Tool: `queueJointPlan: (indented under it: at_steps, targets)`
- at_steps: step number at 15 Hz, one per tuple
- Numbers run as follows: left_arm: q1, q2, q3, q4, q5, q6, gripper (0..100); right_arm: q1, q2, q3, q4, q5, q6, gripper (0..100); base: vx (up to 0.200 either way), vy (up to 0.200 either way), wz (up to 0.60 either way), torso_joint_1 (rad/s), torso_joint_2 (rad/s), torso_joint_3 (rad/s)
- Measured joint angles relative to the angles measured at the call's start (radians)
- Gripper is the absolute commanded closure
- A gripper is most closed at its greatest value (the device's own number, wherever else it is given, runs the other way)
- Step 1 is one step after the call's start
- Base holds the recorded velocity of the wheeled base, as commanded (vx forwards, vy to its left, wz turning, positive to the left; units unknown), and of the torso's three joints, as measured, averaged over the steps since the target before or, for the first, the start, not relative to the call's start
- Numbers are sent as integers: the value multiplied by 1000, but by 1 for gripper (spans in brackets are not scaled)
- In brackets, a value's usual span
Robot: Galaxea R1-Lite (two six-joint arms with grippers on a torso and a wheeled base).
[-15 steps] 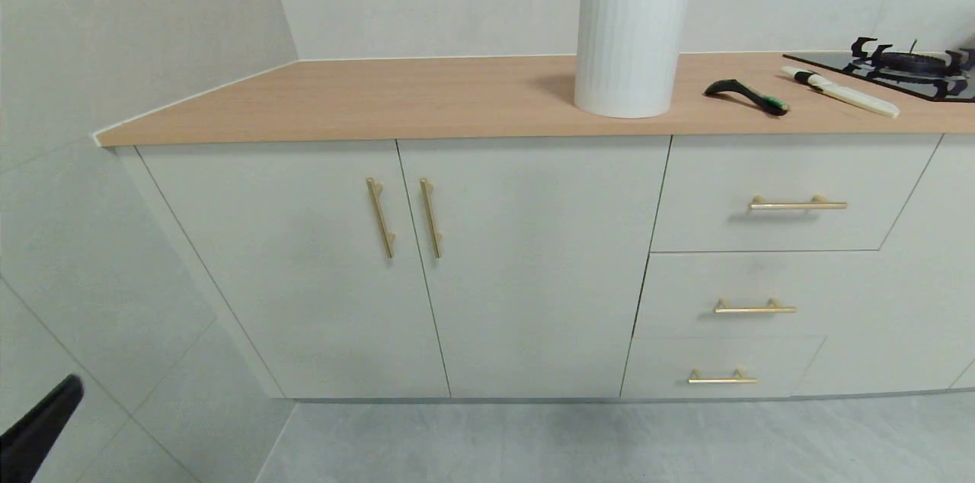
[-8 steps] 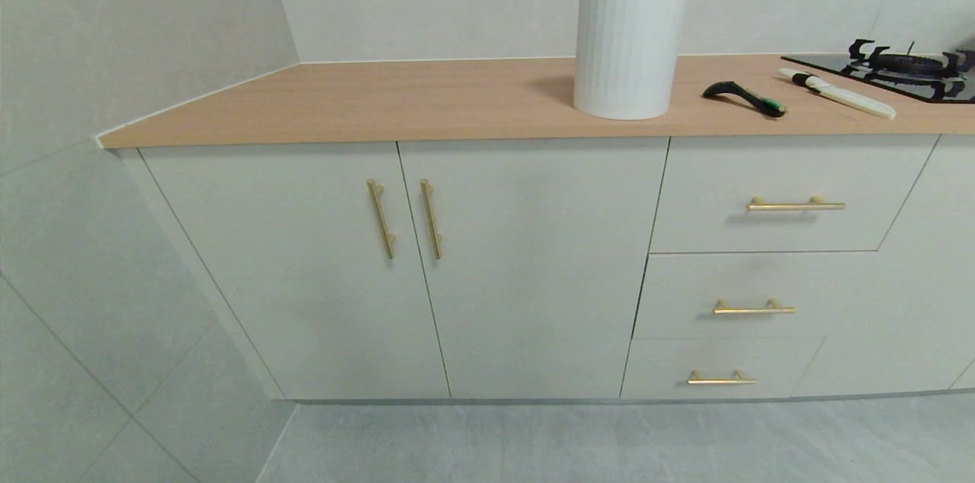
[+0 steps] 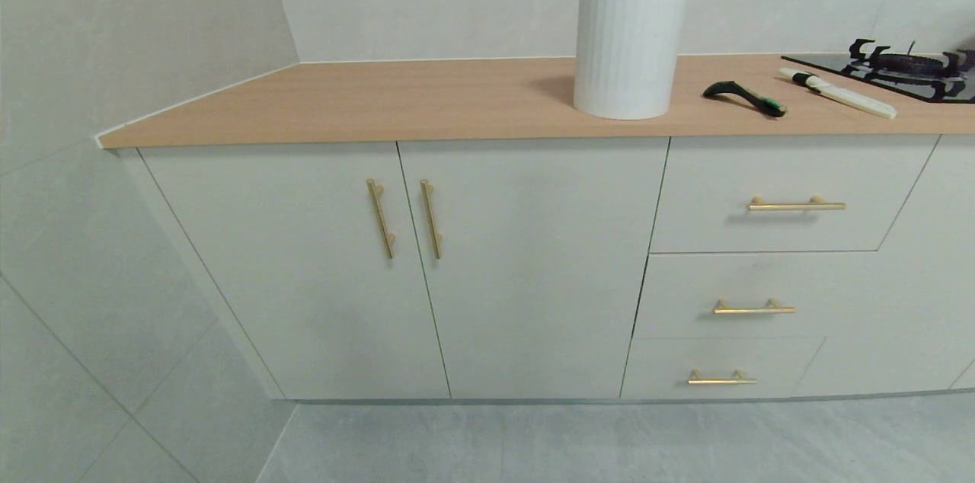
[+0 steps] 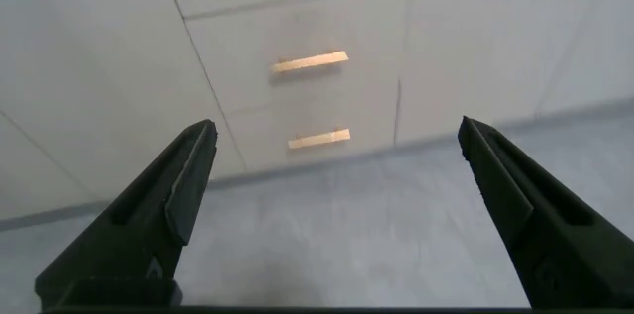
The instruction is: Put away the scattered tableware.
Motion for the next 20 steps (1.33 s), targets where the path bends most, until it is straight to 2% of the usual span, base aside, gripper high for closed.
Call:
queueJointPlan:
  at_steps: [1,2,3,5,6,7,8,9,10,11,20]
  targets:
    - [0,-1,1,1,-36,0,0,0,-2,87,-133,32,-31,0,0,0,0,0,0,0]
    - [0,-2,2,1,-62,18,0,0,-3,170,-279,96,-58,0,0,0,0,0,0,0]
    - [0,-2,2,9,-74,54,0,1,-4,233,-341,156,-75,0,0,0,0,0,0,0]
    - [0,-3,3,39,-135,171,0,1,-4,299,-362,189,-89,0,0,0,0,0,0,0]
    - [0,-3,3,42,-148,183,0,1,-4,309,-363,190,-89,0,0,0,0,0,0,0]
    - [0,-3,3,44,-149,183,0,0,-4,314,-369,190,-89,0,0,0,0,0,0,0]
    - [0,-3,3,44,-149,164,0,1,-3,316,-369,190,-89,0,0,0,0,0,0,0]
    - [0,-3,3,45,-150,120,0,4,0,318,-369,191,-89,0,0,0,0,0,0,0]
    - [0,-3,3,44,-150,92,0,6,1,319,-368,191,-87,0,0,0,0,0,0,0]
    - [0,-3,3,44,-150,81,0,6,0,320,-367,190,-86,0,0,0,0,0,0,0]
    - [0,-3,3,44,-149,79,0,6,-5,321,-364,185,-76,0,0,0,0,0,0,0]
